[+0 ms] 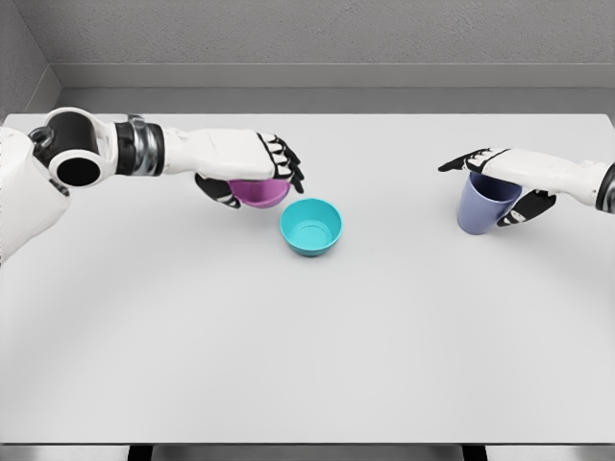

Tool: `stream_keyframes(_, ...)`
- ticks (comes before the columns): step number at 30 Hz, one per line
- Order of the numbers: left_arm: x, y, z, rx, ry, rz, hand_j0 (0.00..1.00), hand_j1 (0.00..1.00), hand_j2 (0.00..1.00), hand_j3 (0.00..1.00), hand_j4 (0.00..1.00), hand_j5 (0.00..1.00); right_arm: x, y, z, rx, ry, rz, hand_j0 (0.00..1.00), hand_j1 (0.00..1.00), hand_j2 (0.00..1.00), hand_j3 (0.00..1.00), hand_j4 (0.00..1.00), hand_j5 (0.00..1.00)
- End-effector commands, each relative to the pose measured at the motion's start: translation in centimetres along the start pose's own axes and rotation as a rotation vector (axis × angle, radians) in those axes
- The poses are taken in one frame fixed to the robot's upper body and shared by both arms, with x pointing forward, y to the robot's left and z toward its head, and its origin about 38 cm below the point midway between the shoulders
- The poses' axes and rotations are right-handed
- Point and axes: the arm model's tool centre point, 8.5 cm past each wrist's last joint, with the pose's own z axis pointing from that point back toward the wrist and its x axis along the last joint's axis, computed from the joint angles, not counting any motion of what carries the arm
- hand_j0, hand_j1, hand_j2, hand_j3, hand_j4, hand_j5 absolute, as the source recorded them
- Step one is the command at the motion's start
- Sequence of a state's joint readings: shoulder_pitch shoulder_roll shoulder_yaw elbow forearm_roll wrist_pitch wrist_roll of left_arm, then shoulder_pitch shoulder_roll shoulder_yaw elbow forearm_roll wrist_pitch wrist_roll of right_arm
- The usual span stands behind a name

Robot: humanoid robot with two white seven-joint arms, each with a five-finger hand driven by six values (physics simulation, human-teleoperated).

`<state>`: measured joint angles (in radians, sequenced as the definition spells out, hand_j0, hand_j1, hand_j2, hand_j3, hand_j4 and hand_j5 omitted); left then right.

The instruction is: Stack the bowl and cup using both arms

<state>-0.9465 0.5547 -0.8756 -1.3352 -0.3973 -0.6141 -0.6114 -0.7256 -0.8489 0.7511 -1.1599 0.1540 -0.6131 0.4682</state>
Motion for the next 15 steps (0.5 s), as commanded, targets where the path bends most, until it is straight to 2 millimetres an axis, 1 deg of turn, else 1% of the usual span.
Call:
stream_keyframes(1, 0.7, 0.4, -1.0, 0.008, -0.024, -0.005, 0.82, 0.82, 0.82, 0.82, 0.82, 0.82, -0.1, 0.0, 0.1, -0.003, 0.003, -0.007, 1.00, 1.00, 1.00, 1.00, 1.00, 1.00)
stream_keyframes(3, 1.1, 0.6, -1.2, 0.013, -0.036, -0.013, 0.82, 0.82, 0.82, 0.82, 0.82, 0.82, -0.2, 0.1, 0.1, 0.001, 0.005, -0.008, 1.00, 1.00, 1.00, 1.00, 1.00, 1.00)
stream_keyframes(5, 1.6, 0.8, -1.5, 0.015, -0.049, -0.023, 0.82, 0.82, 0.82, 0.82, 0.82, 0.82, -0.2, 0.1, 0.1, 0.001, 0.005, -0.008, 0.97, 0.97, 0.97, 0.97, 0.97, 0.97)
stream_keyframes(6, 2.2, 0.9, -2.0, 0.015, -0.068, -0.031, 0.82, 0.82, 0.82, 0.82, 0.82, 0.82, -0.2, 0.2, 0.1, 0.004, 0.006, -0.010, 0.94, 0.94, 0.94, 0.94, 0.94, 0.94)
stream_keyframes(9, 2.8, 1.1, -2.8, 0.018, -0.085, -0.039, 0.82, 0.82, 0.82, 0.82, 0.82, 0.82, -0.2, 0.2, 0.1, 0.032, 0.005, -0.007, 0.87, 0.87, 0.87, 0.87, 0.87, 0.87)
stream_keyframes(10, 2.8, 1.2, -2.9, 0.018, -0.087, -0.042, 0.82, 0.82, 0.82, 0.82, 0.82, 0.82, -0.2, 0.2, 0.1, 0.032, 0.006, -0.008, 0.83, 0.83, 0.83, 0.83, 0.83, 0.83)
stream_keyframes(11, 3.2, 1.4, -3.5, 0.019, -0.096, -0.049, 0.82, 0.82, 0.82, 0.82, 0.82, 0.82, -0.4, 0.3, 0.2, 0.034, 0.010, -0.010, 0.79, 0.79, 0.79, 0.79, 0.79, 0.79)
stream_keyframes(14, 3.5, 1.3, -3.9, 0.020, -0.104, -0.049, 0.82, 0.82, 0.82, 0.82, 0.82, 0.82, -0.4, 0.3, 0.2, 0.034, 0.010, -0.010, 0.68, 0.68, 0.68, 0.68, 0.68, 0.68)
stream_keyframes(15, 3.7, 1.3, -4.2, 0.018, -0.111, -0.049, 0.82, 0.82, 0.82, 0.82, 0.82, 0.82, -0.4, 0.3, 0.2, 0.034, 0.010, -0.010, 0.67, 0.67, 0.67, 0.67, 0.67, 0.67)
